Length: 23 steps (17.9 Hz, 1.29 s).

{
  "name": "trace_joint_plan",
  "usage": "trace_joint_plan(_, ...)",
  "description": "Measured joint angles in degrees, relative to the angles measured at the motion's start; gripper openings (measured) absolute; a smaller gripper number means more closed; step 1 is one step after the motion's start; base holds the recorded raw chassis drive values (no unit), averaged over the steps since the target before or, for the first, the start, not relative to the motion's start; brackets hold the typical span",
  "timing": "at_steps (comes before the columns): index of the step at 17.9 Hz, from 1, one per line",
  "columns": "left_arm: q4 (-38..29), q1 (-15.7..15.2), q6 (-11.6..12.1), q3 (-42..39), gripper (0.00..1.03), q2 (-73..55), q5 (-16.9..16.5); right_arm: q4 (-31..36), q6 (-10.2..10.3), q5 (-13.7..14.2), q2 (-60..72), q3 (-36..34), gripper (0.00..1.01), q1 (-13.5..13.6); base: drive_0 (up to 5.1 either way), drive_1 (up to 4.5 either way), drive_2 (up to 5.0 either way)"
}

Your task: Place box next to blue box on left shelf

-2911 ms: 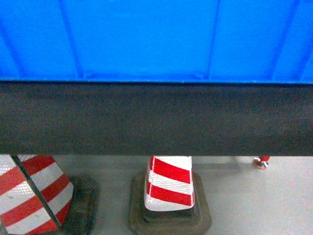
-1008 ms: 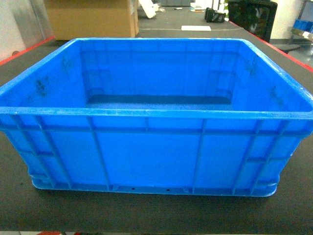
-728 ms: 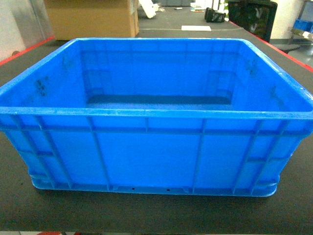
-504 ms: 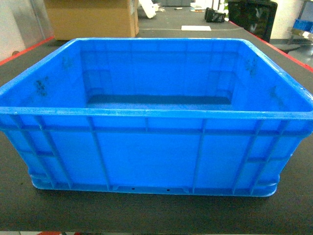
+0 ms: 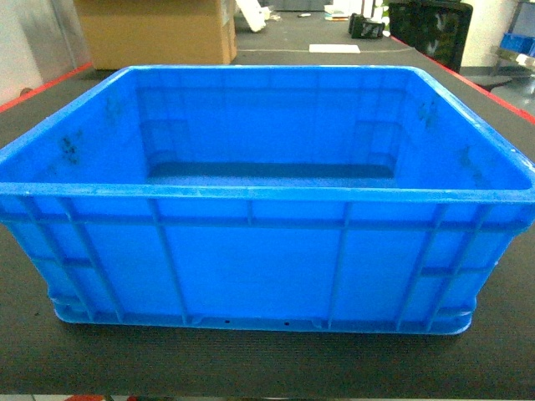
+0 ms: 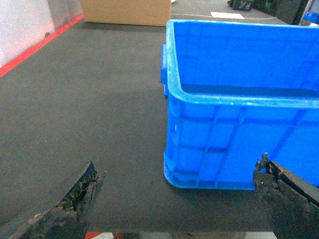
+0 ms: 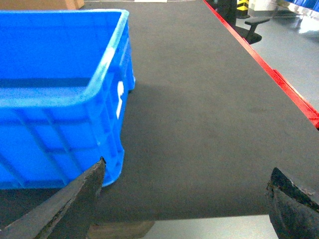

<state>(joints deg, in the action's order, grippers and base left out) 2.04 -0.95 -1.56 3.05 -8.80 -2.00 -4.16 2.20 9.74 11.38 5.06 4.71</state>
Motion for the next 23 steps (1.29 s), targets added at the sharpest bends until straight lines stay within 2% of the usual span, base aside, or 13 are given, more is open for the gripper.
trace_joint_plan(1,-6.1,-0.4,0.0,2.6,0.98,-7.2,-1.4,5.1,0.9,-1.1,8.4,4.4,0.98,-0.2,0.0,0.00,0.0)
trace_joint_plan(2,-12.5,-0.3,0.5,6.6,0.98,-14.4,-1.4,9.6,1.1,-2.6,15.6,10.0,0.98,-1.0,0.0,0.00,0.0)
trace_joint_plan(4,-23.1,1.3,2.5,19.6,0.98,-34.0,-1.6,11.1,2.4,-7.7,33.0,24.9,0.98,-0.6,0.0,0.00,0.0)
trace_joint_plan(5,-22.5,1.9,2.7,27.1,0.98,-44.3,-1.1,8.2,3.3,-10.3,42.1,32.0,0.98,-0.6,0.0,0.00,0.0)
trace_joint_plan(7,-17.6,3.4,3.4,40.0,0.98,-62.2,1.4,2.5,4.8,-12.5,58.2,45.0,0.98,1.3,0.0,0.00,0.0)
trace_joint_plan(8,-13.4,3.8,3.4,46.5,0.98,-70.3,2.1,-1.2,5.0,-13.2,64.1,50.7,0.98,2.9,0.0,0.00,0.0)
trace_joint_plan(9,-10.6,4.1,3.5,51.7,0.98,-75.9,2.2,-4.7,5.4,-12.7,70.2,56.3,0.98,4.1,0.0,0.00,0.0)
trace_joint_plan(10,-8.9,4.7,3.4,55.8,0.98,-80.4,3.0,-6.9,6.2,-12.5,74.8,60.0,0.98,4.3,0.0,0.00,0.0)
trace_joint_plan(13,1.3,4.9,2.4,63.3,0.98,-87.4,3.4,-9.8,7.8,-10.8,84.8,62.3,0.98,3.8,0.0,0.00,0.0)
trace_joint_plan(14,4.6,4.9,1.9,65.0,0.98,-88.4,3.3,-10.3,8.5,-11.5,85.8,61.9,0.98,3.5,0.0,0.00,0.0)
trace_joint_plan(16,5.7,4.9,2.1,65.1,0.98,-89.0,2.9,-9.7,9.0,-12.2,85.9,61.7,0.98,3.6,0.0,0.00,0.0)
trace_joint_plan(19,8.0,4.5,2.3,65.0,0.98,-90.3,1.8,-9.0,9.2,-11.9,87.7,61.3,0.98,3.6,0.0,0.00,0.0)
trace_joint_plan(23,10.4,4.5,3.0,64.3,0.98,-92.3,2.0,-8.6,9.2,-11.1,88.9,60.8,0.98,3.9,0.0,0.00,0.0)
